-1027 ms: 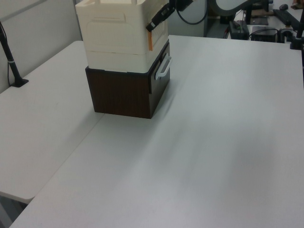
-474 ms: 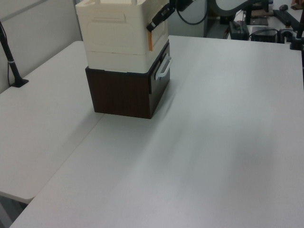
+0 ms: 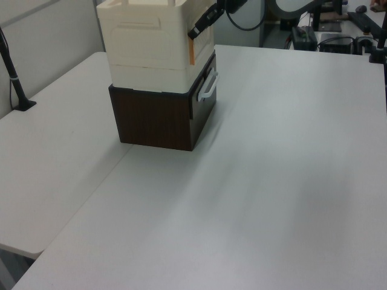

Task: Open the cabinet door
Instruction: 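Close the gripper on the orange door handle, then pull the gripped door edge outward, swinging the door open on its hinge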

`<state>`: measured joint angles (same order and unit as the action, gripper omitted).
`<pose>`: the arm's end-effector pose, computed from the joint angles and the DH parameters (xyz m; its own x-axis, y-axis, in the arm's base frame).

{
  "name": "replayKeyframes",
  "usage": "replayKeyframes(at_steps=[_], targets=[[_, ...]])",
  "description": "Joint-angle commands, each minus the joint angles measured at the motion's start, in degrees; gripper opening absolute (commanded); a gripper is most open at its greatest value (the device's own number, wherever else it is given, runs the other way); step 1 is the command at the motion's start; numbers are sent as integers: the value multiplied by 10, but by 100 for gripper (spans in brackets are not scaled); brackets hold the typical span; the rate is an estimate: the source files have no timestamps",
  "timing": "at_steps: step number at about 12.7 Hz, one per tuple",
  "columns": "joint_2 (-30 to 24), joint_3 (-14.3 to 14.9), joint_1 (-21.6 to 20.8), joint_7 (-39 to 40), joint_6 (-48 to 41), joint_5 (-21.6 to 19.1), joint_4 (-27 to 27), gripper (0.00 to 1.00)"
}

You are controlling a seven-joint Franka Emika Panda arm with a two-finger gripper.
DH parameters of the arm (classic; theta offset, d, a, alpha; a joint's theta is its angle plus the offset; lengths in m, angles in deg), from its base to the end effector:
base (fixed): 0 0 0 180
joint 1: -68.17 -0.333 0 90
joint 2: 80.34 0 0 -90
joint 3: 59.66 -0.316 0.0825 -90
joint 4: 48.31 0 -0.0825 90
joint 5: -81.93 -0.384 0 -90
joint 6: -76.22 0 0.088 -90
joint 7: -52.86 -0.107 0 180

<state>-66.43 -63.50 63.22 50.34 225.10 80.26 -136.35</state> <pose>0.6798 0.0986 0.6126 0.6859 0.0232 0.7274 0.1147 -0.9904 -0.0767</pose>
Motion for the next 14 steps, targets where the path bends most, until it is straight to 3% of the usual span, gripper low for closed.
replayKeyframes(at_steps=[1, 12, 14], targets=[[-30, 1, 11, 31, -52, -3, -24, 21], [-47, 1, 33, 108, -165, -8, -23, 24], [-58, 2, 47, 132, -199, -8, -25, 68]])
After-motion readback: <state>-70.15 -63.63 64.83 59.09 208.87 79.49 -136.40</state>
